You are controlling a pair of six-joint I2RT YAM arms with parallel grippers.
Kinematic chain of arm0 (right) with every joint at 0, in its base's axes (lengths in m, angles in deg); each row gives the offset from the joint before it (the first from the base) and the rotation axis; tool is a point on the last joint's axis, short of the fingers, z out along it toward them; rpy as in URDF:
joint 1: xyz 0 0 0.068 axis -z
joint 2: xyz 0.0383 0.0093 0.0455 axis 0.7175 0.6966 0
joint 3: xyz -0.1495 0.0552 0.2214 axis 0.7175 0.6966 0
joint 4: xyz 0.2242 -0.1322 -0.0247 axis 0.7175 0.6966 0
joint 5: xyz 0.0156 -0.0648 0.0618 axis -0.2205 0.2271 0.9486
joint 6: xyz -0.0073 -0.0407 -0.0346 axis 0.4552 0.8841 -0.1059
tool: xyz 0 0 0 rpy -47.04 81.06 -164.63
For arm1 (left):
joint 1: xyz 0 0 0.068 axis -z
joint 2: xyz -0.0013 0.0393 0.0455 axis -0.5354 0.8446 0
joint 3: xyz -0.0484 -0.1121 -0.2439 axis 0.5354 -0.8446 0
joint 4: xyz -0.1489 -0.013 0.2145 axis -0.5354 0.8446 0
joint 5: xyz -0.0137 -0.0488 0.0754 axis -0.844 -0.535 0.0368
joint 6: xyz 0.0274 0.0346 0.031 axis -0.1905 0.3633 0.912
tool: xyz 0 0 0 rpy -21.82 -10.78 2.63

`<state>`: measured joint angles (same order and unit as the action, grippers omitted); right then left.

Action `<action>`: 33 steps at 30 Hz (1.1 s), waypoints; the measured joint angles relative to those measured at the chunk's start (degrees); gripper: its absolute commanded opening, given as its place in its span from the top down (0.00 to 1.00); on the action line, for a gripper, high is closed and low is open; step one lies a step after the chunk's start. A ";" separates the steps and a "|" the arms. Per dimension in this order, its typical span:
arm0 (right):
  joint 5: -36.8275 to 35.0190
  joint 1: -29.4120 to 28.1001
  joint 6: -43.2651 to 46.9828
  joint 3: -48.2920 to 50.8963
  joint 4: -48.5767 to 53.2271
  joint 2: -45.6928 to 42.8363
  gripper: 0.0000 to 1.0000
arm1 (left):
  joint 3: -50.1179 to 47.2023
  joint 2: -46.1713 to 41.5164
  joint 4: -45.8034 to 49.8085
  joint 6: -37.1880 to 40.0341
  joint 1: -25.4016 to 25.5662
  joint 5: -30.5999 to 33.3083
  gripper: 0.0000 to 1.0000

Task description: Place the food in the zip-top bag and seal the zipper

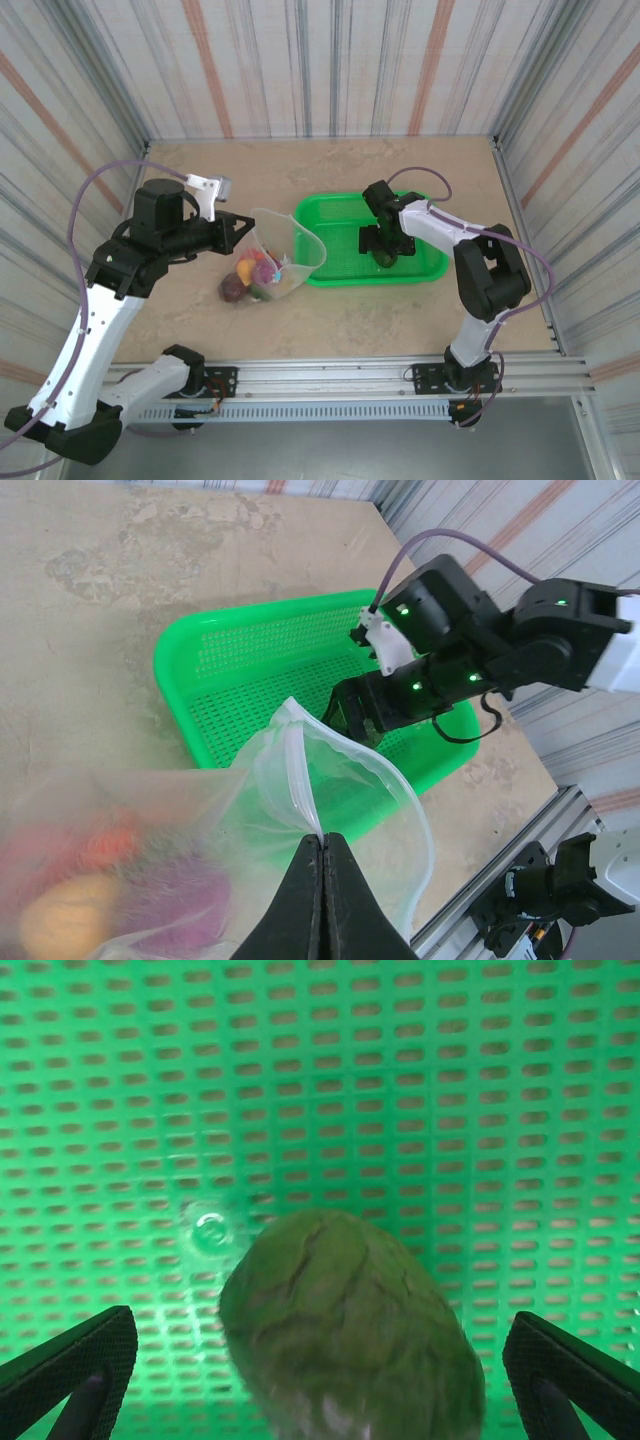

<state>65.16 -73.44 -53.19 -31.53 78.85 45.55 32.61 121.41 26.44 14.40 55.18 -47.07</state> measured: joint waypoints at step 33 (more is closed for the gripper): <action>4.79 1.44 1.57 -4.72 1.60 -13.31 0.74 | -0.13 -0.17 0.02 0.00 0.00 -0.02 1.00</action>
<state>69.95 -72.00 -51.62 -36.25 80.44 32.24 32.48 121.24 26.47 14.40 55.18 -47.09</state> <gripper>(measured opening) 0.424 0.044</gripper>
